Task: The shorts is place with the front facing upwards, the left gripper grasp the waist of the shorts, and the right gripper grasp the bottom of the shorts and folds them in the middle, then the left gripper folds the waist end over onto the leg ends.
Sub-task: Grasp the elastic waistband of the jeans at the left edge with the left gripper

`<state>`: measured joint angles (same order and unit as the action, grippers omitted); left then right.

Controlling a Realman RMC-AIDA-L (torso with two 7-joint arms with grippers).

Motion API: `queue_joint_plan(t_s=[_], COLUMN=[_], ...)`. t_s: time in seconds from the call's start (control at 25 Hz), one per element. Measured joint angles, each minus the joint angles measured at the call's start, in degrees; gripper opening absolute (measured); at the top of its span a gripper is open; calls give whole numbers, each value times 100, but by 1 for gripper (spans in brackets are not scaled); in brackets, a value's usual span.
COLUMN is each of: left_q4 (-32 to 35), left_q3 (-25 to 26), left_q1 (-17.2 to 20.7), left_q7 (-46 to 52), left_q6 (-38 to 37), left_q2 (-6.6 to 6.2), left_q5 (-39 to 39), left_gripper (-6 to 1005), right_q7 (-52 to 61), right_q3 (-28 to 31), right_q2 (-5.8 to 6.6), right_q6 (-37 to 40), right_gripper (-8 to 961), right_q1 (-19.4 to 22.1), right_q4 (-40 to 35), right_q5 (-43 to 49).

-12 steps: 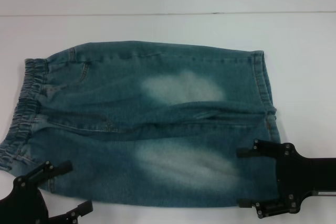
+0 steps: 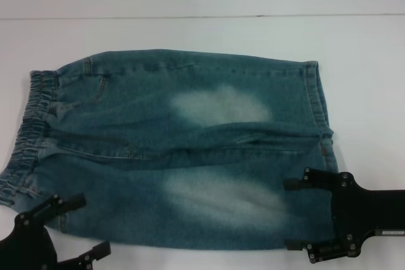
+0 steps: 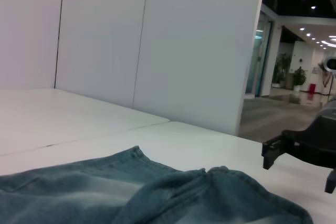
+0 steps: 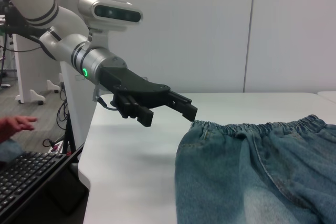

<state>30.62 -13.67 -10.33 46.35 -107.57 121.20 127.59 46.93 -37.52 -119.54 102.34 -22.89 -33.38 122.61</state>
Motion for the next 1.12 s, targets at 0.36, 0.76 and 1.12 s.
queue_joint_plan(t_s=[0.36, 0.76, 1.12], left_q4=[1343, 3496, 3874], left_q3=[567, -142, -493], left_q1=[-148, -536, -836], left_q7=[1517, 4333, 4739], left_q6=[-104, 643, 1467], left_q2=[-3, 13, 252], left_q5=[-33, 972, 1858], left_gripper=[931, 930, 886], right_q7=[175, 335, 352], right_q3=[47, -3, -5], right_q2=[7, -1, 1], right_q6=[-33, -425, -444], right_gripper=[946, 946, 945], right_q1=[-31, -180, -190], right_q4=[-61, -46, -22], right_q5=[-31, -1, 0])
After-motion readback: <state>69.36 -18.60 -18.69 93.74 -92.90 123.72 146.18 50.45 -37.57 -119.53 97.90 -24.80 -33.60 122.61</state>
